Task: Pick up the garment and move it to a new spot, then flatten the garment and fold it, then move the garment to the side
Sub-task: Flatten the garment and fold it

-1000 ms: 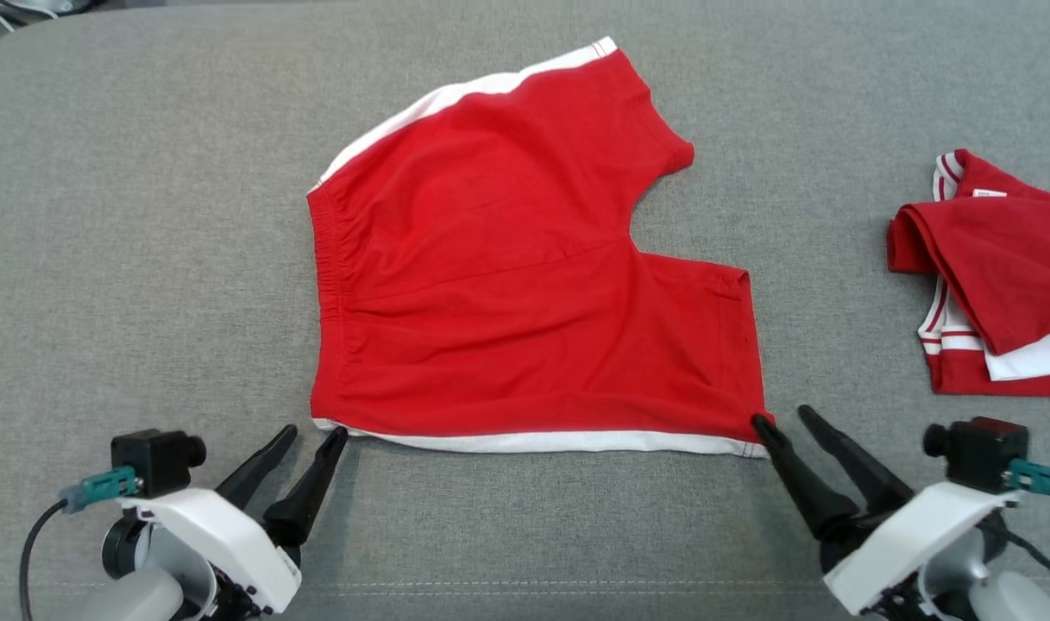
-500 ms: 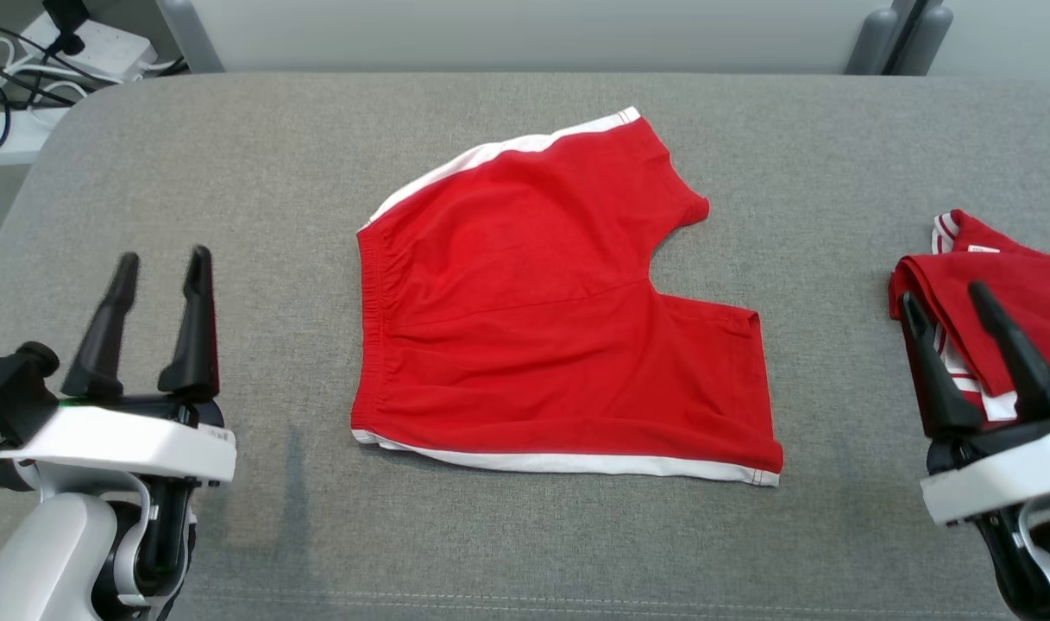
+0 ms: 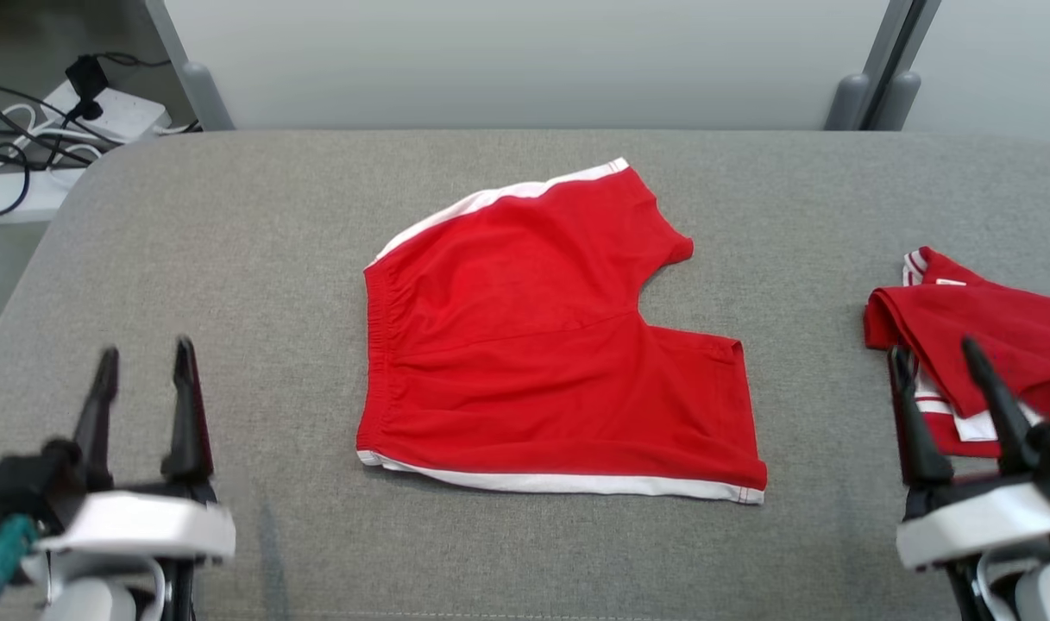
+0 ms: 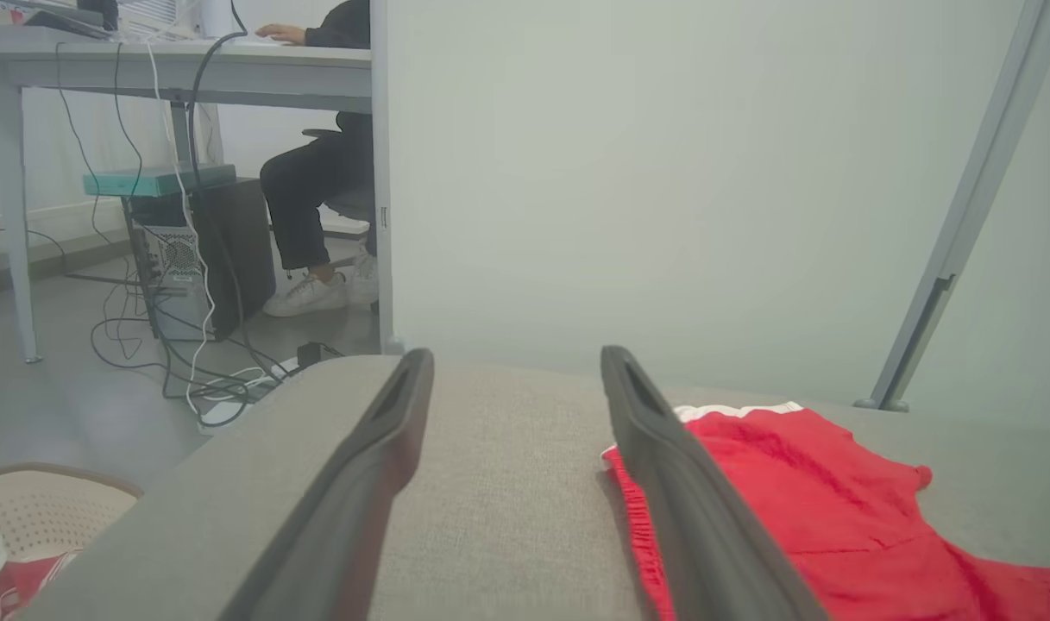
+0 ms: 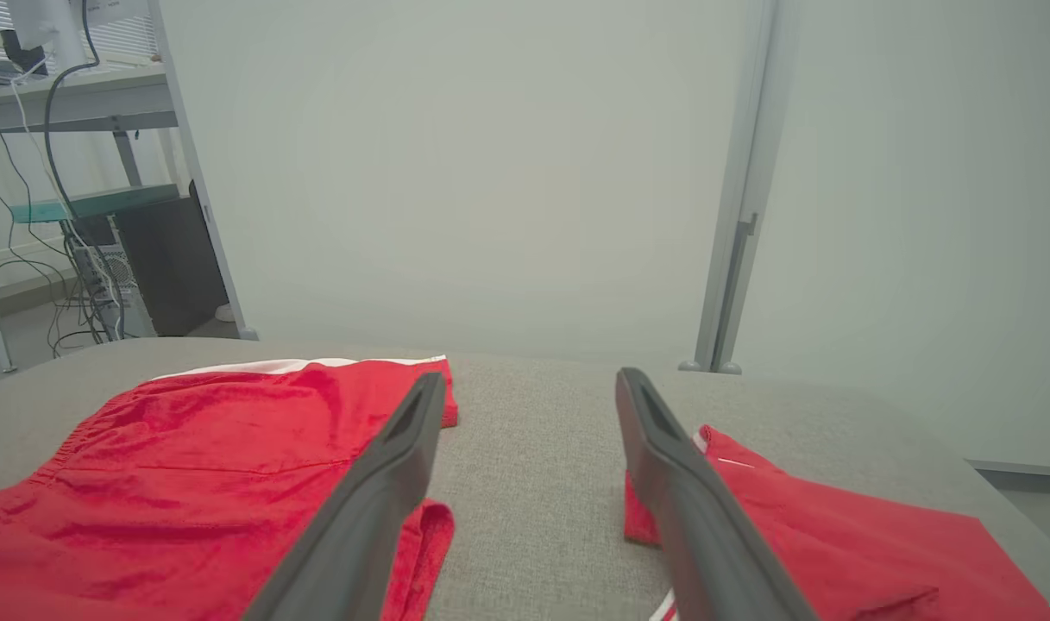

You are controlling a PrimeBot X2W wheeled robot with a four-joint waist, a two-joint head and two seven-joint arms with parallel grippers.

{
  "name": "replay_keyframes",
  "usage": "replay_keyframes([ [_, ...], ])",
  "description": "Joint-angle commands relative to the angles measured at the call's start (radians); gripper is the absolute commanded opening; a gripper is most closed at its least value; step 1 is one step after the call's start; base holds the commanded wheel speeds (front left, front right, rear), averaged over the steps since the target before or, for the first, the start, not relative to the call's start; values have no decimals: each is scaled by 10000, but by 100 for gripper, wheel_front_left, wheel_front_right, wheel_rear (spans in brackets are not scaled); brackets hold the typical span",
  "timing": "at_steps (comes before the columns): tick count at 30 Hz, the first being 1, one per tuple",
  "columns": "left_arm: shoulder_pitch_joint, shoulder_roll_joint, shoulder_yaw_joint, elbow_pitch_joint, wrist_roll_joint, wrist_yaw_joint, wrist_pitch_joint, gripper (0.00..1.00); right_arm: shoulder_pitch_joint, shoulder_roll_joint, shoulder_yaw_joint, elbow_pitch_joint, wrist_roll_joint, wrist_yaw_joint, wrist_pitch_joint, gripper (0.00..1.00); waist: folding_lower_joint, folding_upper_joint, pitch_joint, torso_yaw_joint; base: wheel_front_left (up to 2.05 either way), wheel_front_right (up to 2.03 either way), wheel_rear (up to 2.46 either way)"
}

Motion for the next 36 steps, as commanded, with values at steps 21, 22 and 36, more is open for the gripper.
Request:
replay_keyframes([
  [21,1451,-479,309,36,1109,-1539,-32,100,1951,685,378,-819,-123,2,-121,100,0,0,-1035,75,0,0,0],
  [22,1434,-471,315,37,1102,-1536,-32,100,1999,705,387,-879,-116,2,-85,100,0,0,-1038,71,0,0,0],
  [36,1371,-403,296,140,1124,-1411,-11,100,2205,834,317,-1253,-62,2,253,100,0,0,-979,23,0,0,0],
])
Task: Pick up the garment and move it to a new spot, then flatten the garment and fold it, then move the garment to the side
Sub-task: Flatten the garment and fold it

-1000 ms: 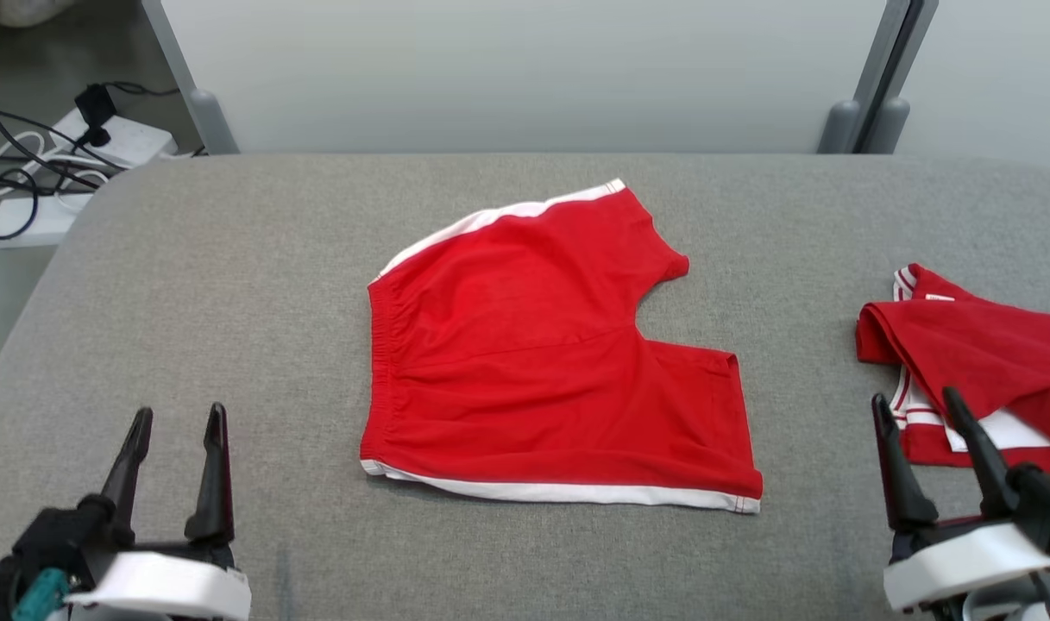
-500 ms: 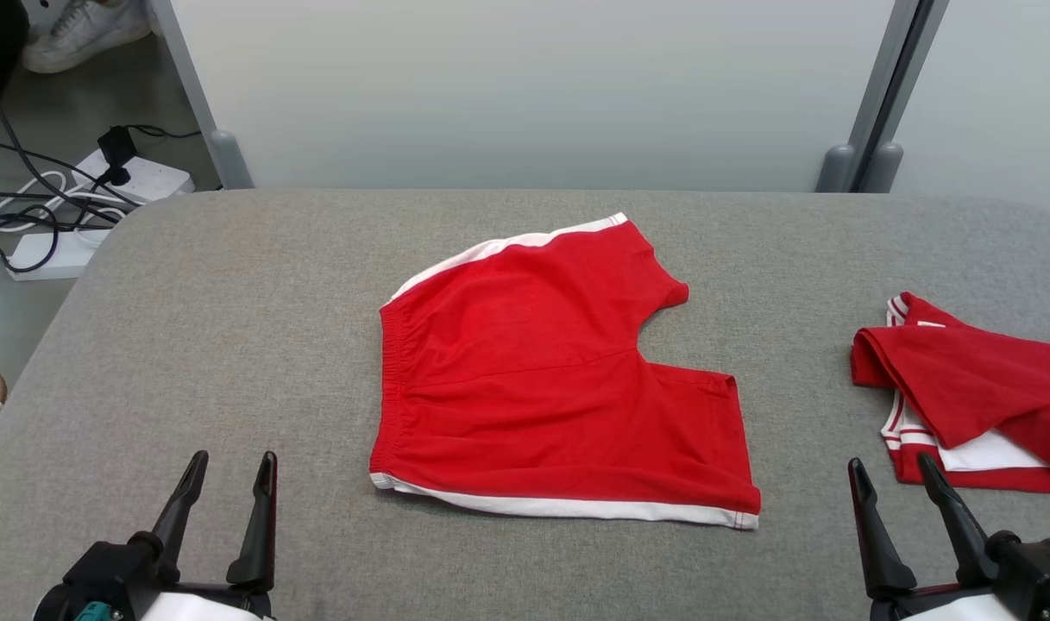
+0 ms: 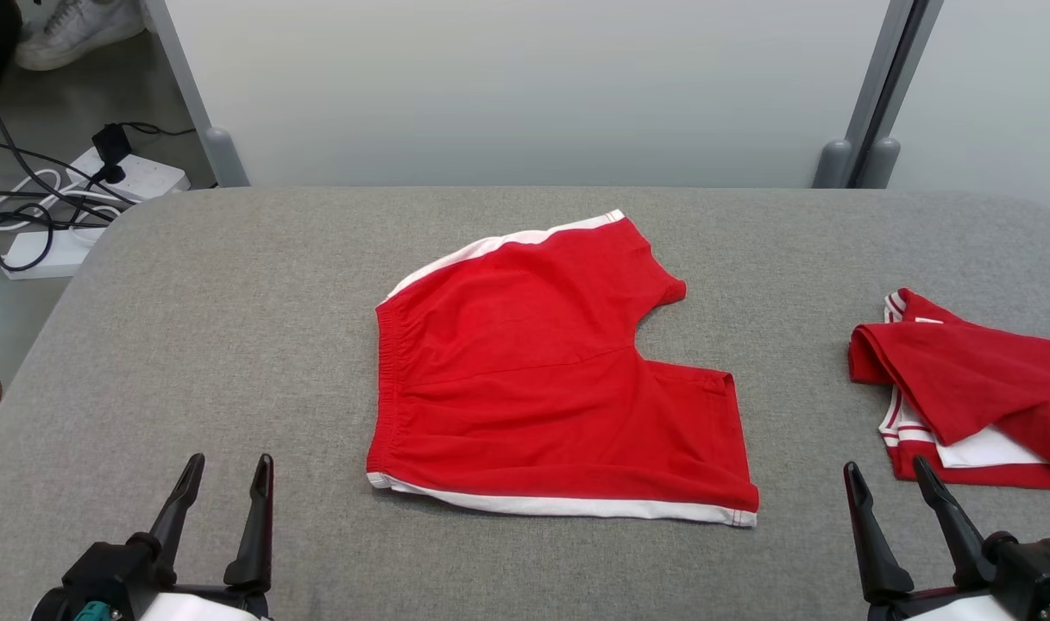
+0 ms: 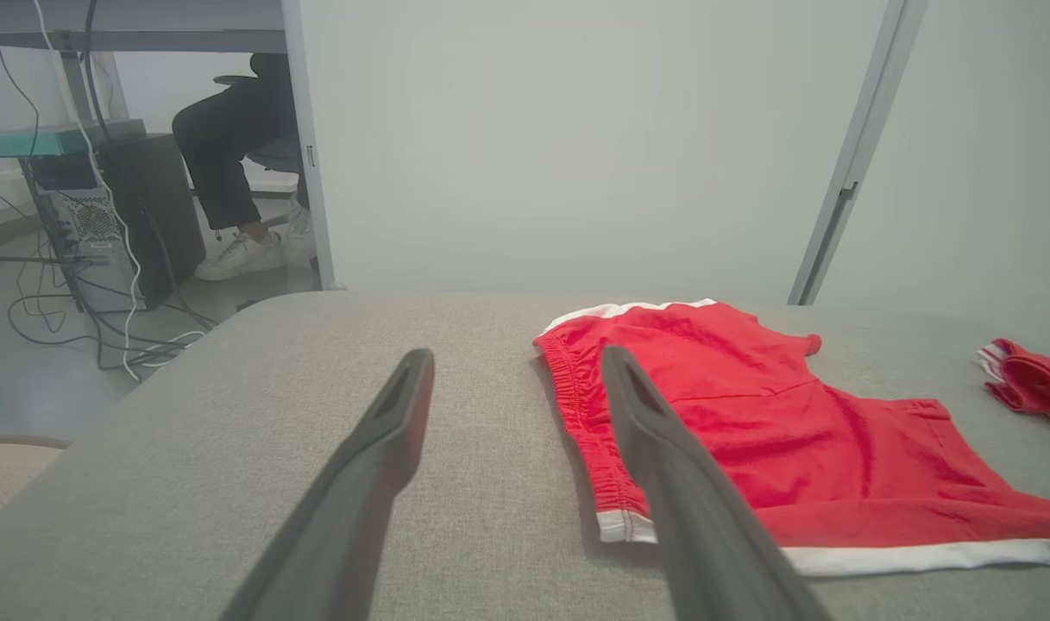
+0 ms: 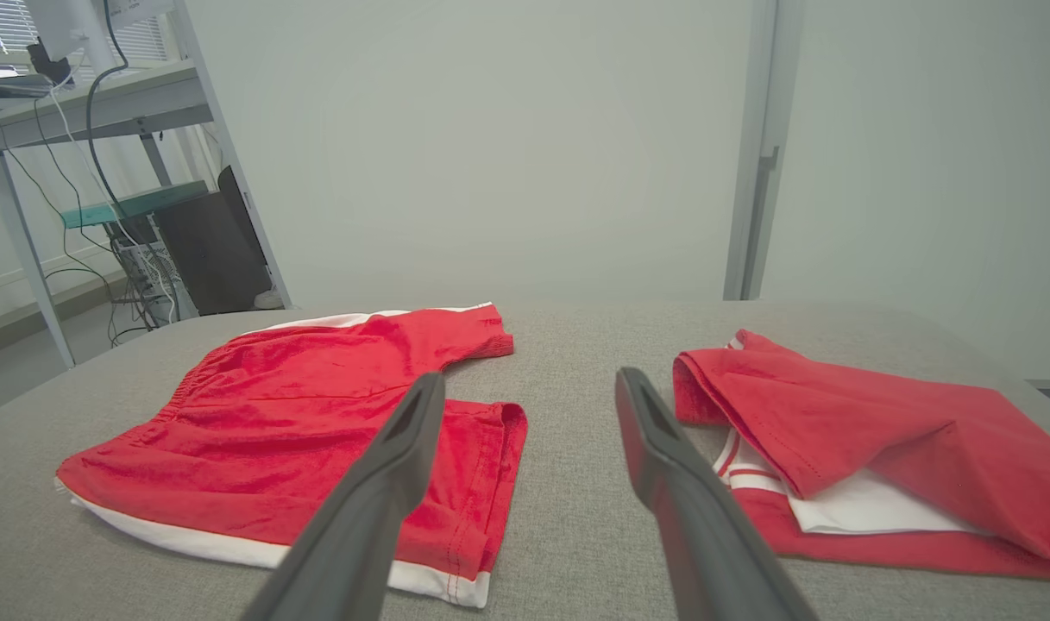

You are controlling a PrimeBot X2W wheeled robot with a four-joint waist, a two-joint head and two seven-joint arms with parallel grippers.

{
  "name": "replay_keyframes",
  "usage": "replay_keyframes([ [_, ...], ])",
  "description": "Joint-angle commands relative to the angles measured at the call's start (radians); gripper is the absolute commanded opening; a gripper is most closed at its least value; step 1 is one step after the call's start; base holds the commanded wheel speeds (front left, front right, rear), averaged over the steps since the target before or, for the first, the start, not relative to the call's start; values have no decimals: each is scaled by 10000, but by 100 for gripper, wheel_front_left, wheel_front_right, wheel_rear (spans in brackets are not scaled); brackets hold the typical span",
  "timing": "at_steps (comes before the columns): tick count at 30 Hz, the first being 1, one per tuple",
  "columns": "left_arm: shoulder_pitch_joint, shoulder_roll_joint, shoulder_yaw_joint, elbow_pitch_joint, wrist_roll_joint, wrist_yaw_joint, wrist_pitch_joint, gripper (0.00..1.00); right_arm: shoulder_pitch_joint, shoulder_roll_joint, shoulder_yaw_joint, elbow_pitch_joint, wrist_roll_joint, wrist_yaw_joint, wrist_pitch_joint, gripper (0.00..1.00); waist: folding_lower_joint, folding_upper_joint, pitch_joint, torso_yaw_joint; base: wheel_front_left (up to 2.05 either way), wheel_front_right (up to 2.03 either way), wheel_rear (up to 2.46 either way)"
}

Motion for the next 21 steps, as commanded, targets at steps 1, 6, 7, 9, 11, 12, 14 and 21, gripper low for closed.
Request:
replay_keyframes([
  [1,-406,179,366,-175,-41,58,-65,100,-136,-106,196,-357,-52,2,26,100,0,-1,7,4,0,0,0],
  [6,-444,181,311,-113,-45,49,-65,100,-146,-109,226,-362,-33,2,82,100,0,-1,26,18,0,0,0],
  [7,-444,181,311,-113,-45,49,-65,100,-146,-109,226,-362,-33,2,82,100,0,-1,26,18,0,0,0],
  [9,-463,186,288,-93,-51,49,-62,100,-160,-112,233,-361,-19,2,84,100,0,-1,40,19,0,0,0],
  [11,-506,190,231,-67,-67,23,-1,100,-176,-109,250,-341,25,2,140,100,0,-1,77,36,0,0,0],
  [12,-564,180,170,-50,-82,-12,74,100,-193,-112,289,-309,65,2,222,100,0,-1,118,47,0,0,0],
  [14,-810,139,-73,33,-87,-168,308,100,-260,-148,347,-191,162,2,410,100,0,-1,224,119,0,0,0],
  [21,-2106,-47,-1267,1497,-487,-984,1525,100,-827,-475,1236,829,525,2,1194,100,0,-1,1220,150,0,0,0],
])
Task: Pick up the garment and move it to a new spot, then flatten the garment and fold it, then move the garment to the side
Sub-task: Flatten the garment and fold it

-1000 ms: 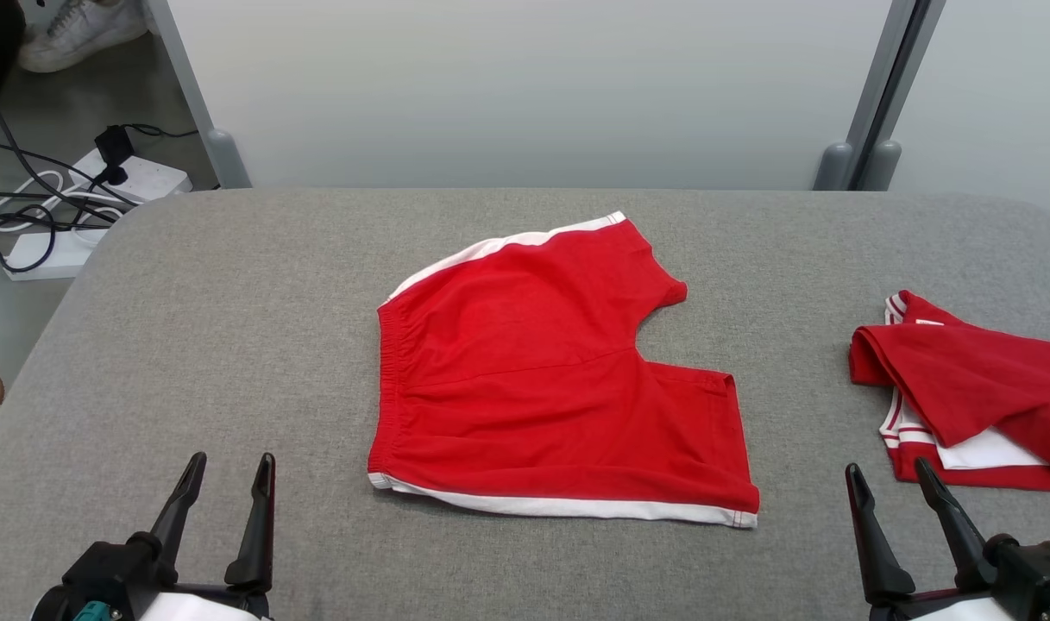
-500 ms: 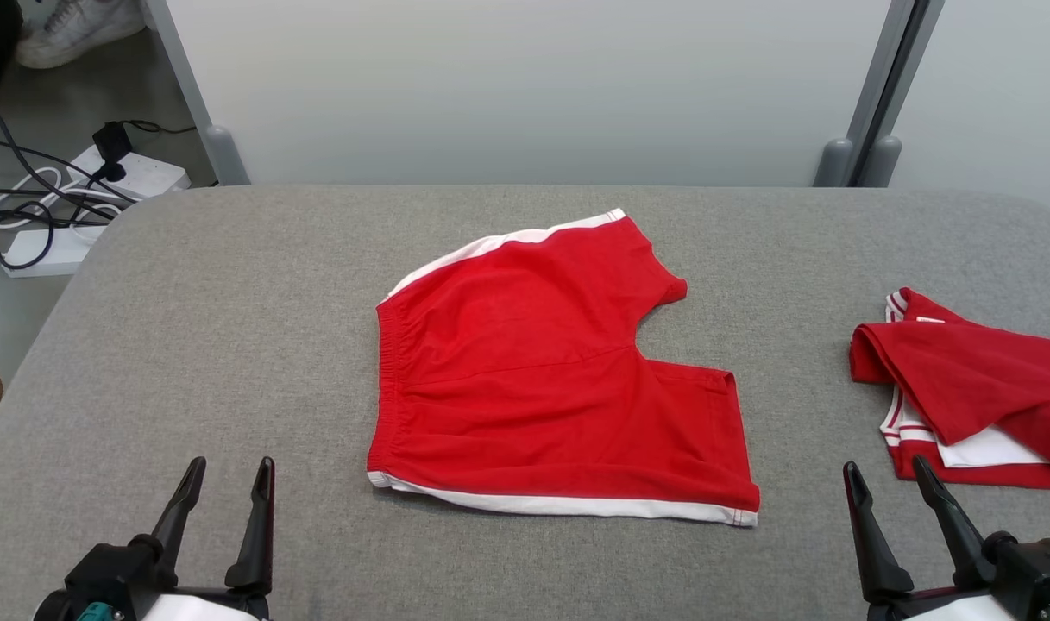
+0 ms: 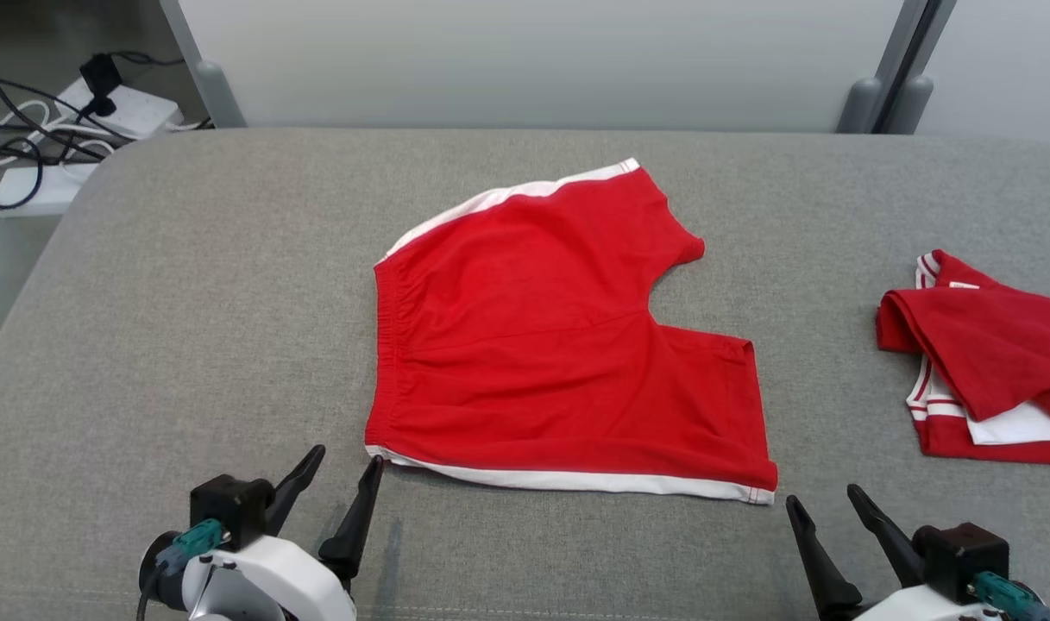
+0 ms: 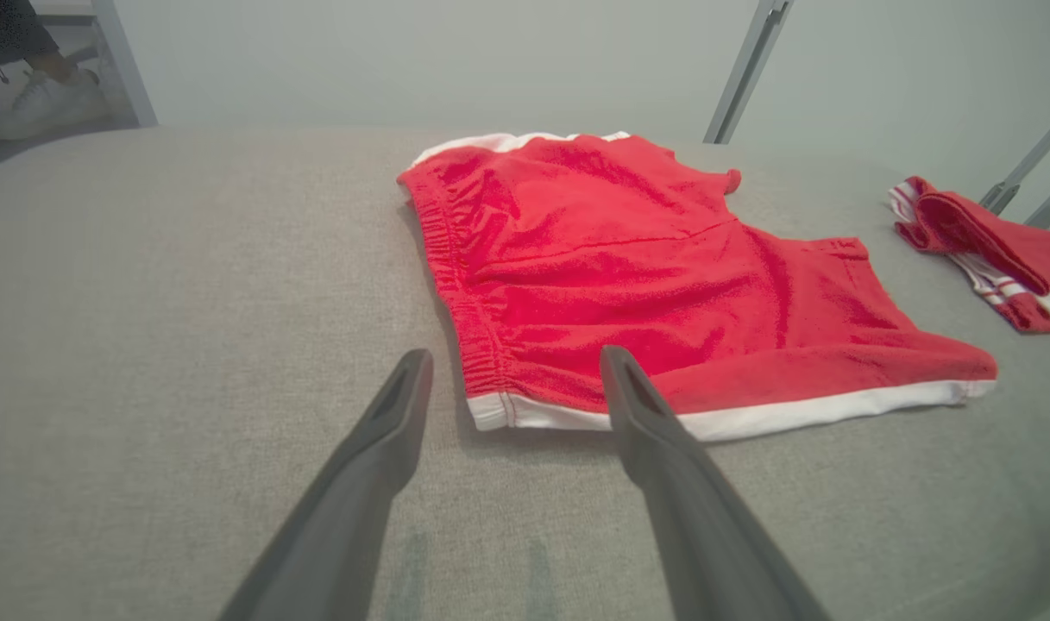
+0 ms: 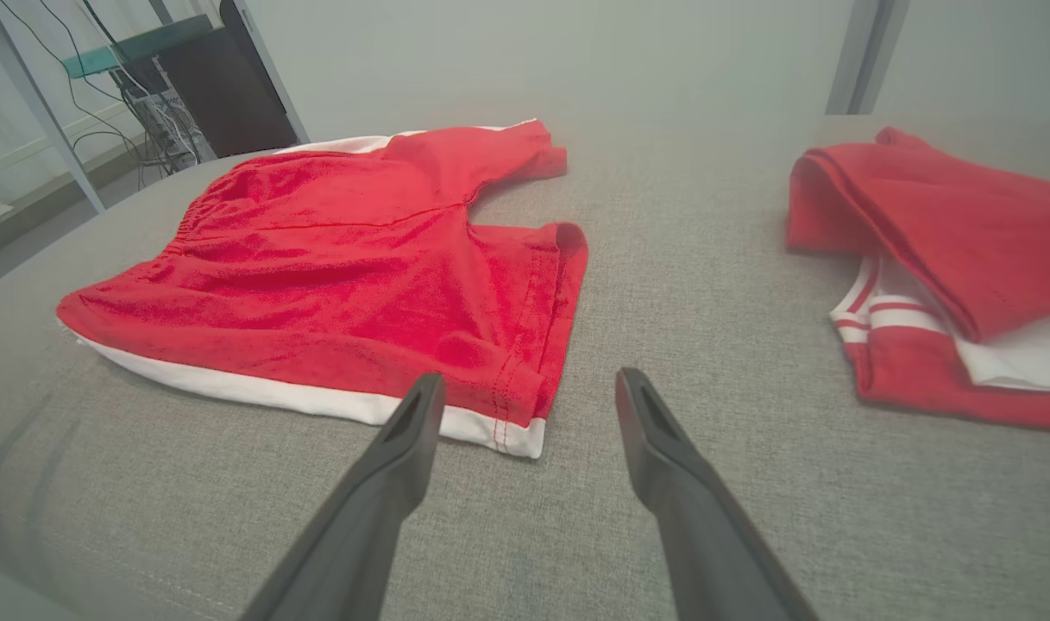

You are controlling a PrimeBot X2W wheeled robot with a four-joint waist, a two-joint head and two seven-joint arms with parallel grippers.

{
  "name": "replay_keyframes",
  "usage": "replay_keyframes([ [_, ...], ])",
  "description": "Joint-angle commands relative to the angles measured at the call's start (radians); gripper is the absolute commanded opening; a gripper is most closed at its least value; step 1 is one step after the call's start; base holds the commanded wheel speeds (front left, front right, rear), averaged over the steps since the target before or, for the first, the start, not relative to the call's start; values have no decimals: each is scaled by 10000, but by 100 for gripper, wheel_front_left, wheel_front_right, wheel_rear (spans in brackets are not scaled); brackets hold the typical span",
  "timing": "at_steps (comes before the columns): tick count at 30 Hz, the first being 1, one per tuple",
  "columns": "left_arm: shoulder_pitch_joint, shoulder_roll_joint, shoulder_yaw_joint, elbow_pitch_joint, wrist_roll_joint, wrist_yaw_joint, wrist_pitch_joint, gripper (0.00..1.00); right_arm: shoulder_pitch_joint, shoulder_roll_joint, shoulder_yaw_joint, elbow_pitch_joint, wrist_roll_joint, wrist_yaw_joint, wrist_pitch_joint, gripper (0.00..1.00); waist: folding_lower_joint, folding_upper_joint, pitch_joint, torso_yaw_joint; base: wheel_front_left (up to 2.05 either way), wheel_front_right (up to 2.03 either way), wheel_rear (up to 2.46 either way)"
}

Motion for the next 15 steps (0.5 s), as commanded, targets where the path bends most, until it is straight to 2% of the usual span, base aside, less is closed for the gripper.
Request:
replay_keyframes([
  [1,-672,215,187,61,-145,-108,94,100,-501,-264,366,-89,73,2,26,100,0,0,411,-26,0,0,0],
  [9,-1886,462,-590,1487,-941,-279,231,100,-1390,-497,1222,942,327,2,123,100,0,0,1218,-147,0,0,0],
  [15,-2465,811,-1540,1982,-1714,-286,250,100,-2068,-581,1758,1604,384,2,10,100,0,0,1496,-178,0,0,0],
])
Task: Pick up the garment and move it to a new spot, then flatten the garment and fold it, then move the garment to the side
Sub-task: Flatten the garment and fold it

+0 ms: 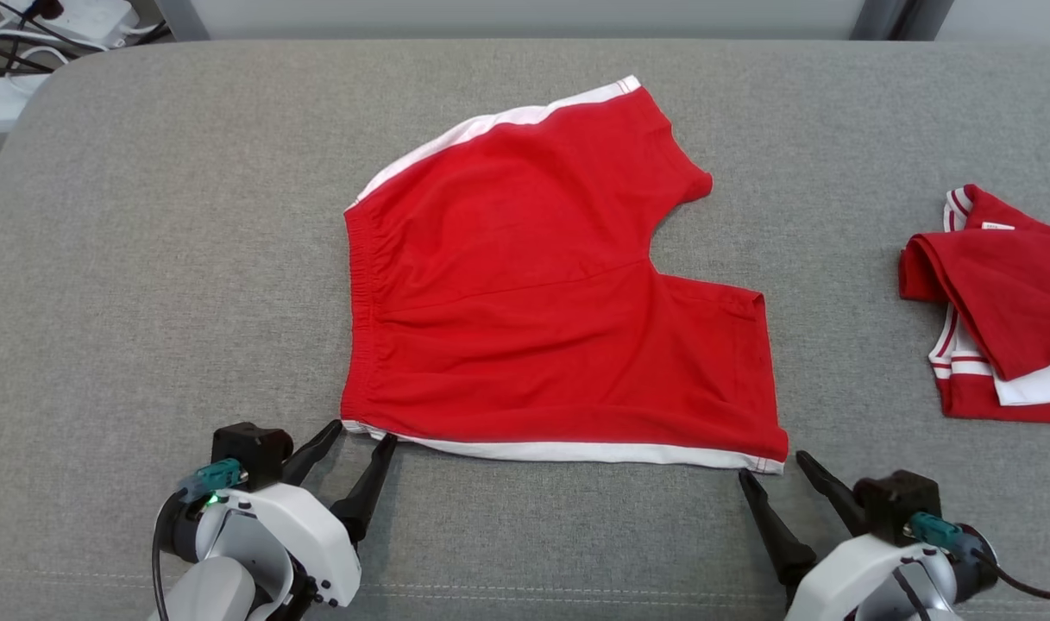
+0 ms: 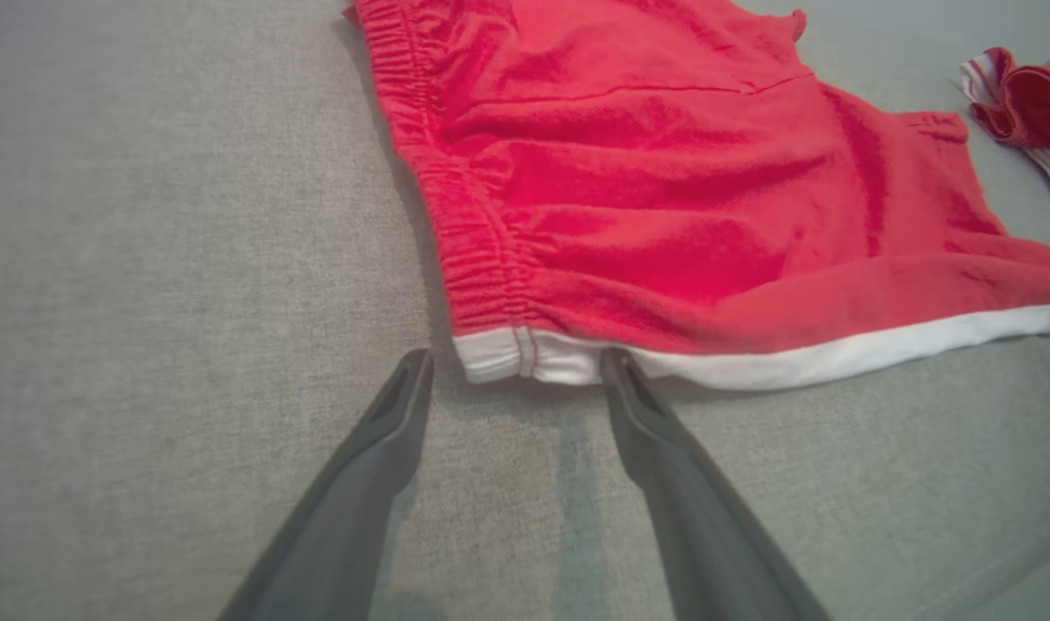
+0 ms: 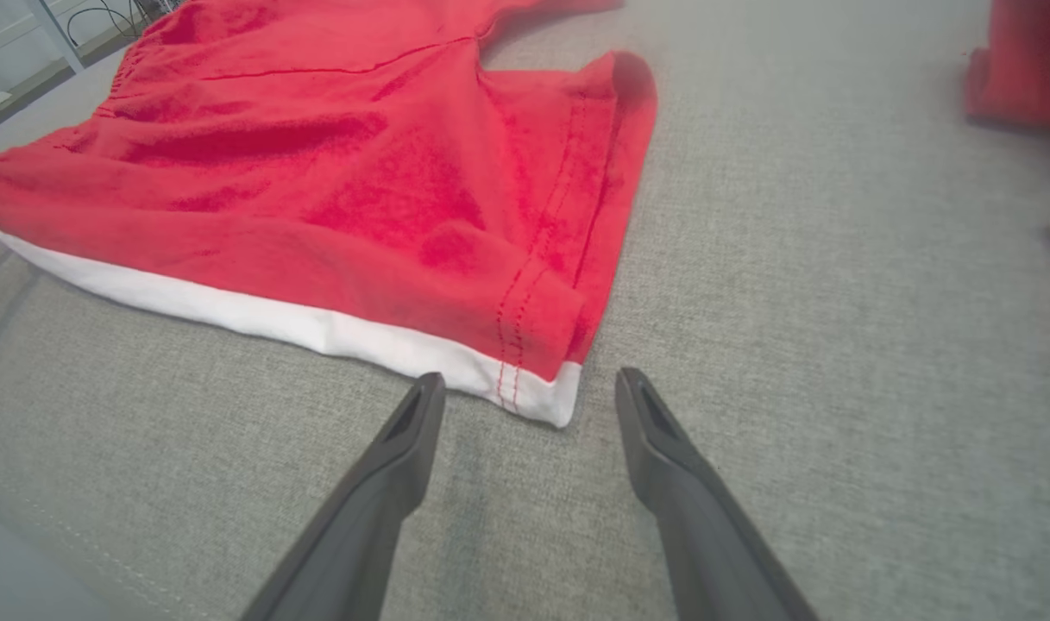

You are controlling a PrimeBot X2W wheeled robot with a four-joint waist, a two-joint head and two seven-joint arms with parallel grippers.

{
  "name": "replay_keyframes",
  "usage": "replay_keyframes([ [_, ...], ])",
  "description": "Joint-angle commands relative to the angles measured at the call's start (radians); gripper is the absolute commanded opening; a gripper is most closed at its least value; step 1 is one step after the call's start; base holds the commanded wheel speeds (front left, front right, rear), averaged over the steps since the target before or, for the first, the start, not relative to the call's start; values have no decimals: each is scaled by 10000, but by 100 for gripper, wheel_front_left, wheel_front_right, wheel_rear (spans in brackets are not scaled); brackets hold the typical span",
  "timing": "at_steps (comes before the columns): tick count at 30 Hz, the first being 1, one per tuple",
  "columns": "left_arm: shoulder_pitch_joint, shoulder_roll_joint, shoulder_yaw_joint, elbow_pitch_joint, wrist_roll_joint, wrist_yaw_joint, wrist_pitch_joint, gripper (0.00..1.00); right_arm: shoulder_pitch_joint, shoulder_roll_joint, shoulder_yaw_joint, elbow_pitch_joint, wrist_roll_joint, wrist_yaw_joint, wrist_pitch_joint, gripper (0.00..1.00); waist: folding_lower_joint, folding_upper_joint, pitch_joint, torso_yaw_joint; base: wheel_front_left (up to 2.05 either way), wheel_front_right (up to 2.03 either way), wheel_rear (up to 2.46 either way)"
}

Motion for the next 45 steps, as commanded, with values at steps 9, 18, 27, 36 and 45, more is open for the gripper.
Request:
replay_keyframes([
  [9,-1003,856,-1118,73,-1196,-71,-416,0,-961,-171,833,751,284,2,-190,0,0,0,135,84,0,0,0],
  [18,-338,1386,-1765,-219,-1859,-72,-562,0,124,-422,485,260,817,2,-207,0,0,0,-87,76,0,0,0],
  [27,1778,2373,-1513,-2422,-2652,863,373,0,2658,-363,-747,-2761,626,2,895,0,0,0,31,-160,0,0,0],
  [36,2246,3324,-757,-6057,-3628,1356,1308,0,1786,-954,-1550,-5888,595,2,2738,0,0,0,535,140,0,0,0],
  [45,-126,2753,-284,-6046,-5061,356,2037,0,-3975,-2631,-60,-3452,1497,2,3657,0,0,0,1227,1082,0,0,0],
])
